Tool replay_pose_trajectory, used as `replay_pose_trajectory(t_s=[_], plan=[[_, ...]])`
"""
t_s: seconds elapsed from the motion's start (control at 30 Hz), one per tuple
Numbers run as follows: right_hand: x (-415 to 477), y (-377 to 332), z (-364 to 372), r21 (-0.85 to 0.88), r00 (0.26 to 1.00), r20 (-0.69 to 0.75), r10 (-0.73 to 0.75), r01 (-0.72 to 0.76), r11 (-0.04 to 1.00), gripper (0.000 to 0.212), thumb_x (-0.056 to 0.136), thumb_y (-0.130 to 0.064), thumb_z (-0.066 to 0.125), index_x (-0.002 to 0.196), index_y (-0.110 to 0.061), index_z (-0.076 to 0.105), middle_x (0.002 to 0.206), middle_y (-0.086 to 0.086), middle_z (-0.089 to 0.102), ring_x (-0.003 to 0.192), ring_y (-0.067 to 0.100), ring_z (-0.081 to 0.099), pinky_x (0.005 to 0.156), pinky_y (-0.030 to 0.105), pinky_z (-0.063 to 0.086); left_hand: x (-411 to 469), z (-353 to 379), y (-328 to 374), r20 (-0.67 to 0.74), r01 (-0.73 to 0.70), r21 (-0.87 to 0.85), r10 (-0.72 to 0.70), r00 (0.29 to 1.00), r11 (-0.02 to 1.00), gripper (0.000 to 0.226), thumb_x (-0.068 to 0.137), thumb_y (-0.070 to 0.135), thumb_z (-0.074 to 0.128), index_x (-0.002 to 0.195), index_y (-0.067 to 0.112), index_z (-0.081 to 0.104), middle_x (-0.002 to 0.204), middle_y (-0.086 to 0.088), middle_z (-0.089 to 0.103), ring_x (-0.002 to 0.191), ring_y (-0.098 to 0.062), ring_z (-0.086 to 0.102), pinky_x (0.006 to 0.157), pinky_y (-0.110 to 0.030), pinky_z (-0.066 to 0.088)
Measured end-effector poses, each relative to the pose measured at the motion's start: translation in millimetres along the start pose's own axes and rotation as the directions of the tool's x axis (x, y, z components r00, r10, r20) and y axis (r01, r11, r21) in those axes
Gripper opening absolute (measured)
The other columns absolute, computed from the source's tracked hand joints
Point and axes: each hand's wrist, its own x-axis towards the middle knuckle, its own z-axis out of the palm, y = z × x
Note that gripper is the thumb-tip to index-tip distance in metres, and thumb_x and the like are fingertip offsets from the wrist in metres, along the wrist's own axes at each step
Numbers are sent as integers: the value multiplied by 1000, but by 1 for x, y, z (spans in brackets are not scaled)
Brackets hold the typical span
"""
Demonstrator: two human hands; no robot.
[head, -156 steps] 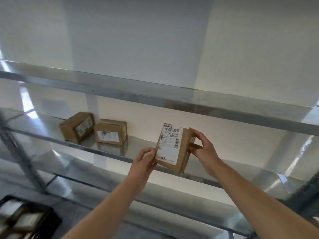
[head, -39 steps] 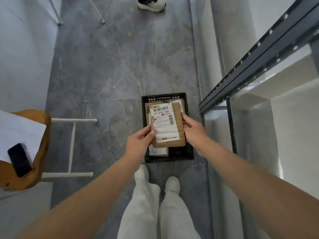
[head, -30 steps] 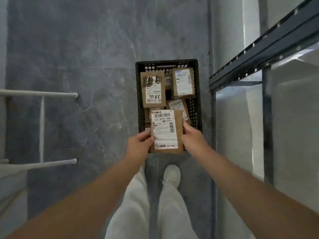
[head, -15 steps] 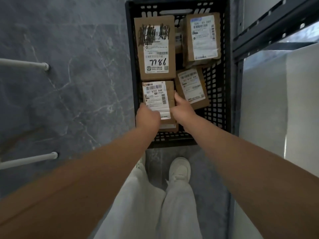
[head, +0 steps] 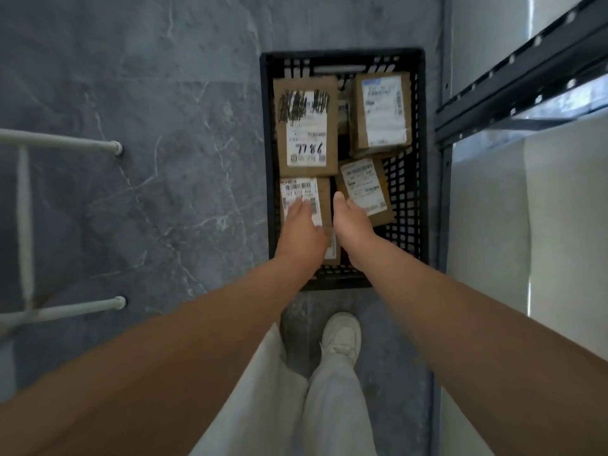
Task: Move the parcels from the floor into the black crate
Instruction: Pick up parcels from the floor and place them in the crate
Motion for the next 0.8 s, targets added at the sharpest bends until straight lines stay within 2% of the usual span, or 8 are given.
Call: replay_pose_trajectory(t_s=[0.07, 0.13, 0.2, 0.37, 0.47, 0.57, 0.67, 0.8], plan=[[-20, -34, -19, 27, 999, -32, -11, 12, 1000, 62, 104, -52, 23, 156, -19, 24, 160, 8, 28, 145, 28, 30, 119, 45, 26, -7, -23, 23, -9, -49, 34, 50, 999, 998, 52, 100, 4, 43, 151, 4, 31, 161, -10, 25, 149, -20, 20, 111, -14, 6], [-42, -76, -44, 31, 995, -71, -75, 78, 997, 61, 103, -54, 21, 155, -23, 26, 160, 6, 29, 144, 28, 31, 119, 46, 25, -9, -53, 54, -57, -48, 51, 51, 997, 998, 48, 100, 6, 42, 147, 8, 38, 153, -7, 38, 141, -26, 35, 116, -28, 28], [-68, -122, -71, 22, 981, -107, -164, 167, 986, 59, 103, -54, 22, 154, -26, 27, 160, 4, 29, 145, 28, 30, 119, 45, 25, -14, -87, 93, -138, -24, 43, 30, 990, 999, 36, 99, 9, 42, 134, 11, 50, 129, -2, 53, 116, -26, 54, 91, -33, 51], [-185, -244, -145, 37, 940, -82, -331, 335, 942, 67, 99, -64, 21, 154, -28, 26, 161, 3, 25, 147, 27, 25, 118, 45, 21, -67, -182, 212, -318, -94, 77, 114, 941, 993, 28, 99, 14, 41, 124, 11, 53, 132, -14, 56, 120, -35, 53, 101, -43, 42], [-289, -314, -202, 62, 873, -95, -478, 484, 873, 66, 99, -63, 22, 154, -25, 30, 160, 3, 27, 147, 24, 27, 118, 42, 21, -135, -245, 302, -413, -215, 149, 259, 873, 965, 44, 101, 18, 42, 144, 11, 41, 152, -11, 40, 137, -33, 40, 109, -42, 33], [-400, -366, -258, -10, 724, -193, -663, 674, 739, 61, 103, -54, 20, 156, -23, 23, 162, 2, 21, 149, 22, 21, 122, 39, 15, -218, -313, 377, -515, -334, 250, 417, 749, 909, 53, 101, 15, 40, 153, 10, 29, 162, -8, 24, 150, -24, 18, 120, -40, 13], [-496, -400, -305, -136, 527, -299, -795, 801, 583, 59, 106, -45, 22, 158, -19, 14, 165, 3, 12, 151, 18, 12, 121, 34, 9, -295, -374, 426, -631, -376, 376, 531, 565, 847, 55, 98, 15, 43, 151, 6, 31, 161, -11, 26, 149, -25, 21, 121, -44, 15], [-593, -435, -352, -528, 216, -348, -912, 759, 381, 59, 105, -44, 28, 157, -23, 14, 164, 3, 14, 151, 19, 11, 122, 44, 11, -378, -425, 481, -699, -416, 473, 619, 360, 776, 63, 99, 19, 42, 156, 9, 19, 165, -6, 15, 152, -19, 10, 123, -46, 8]])
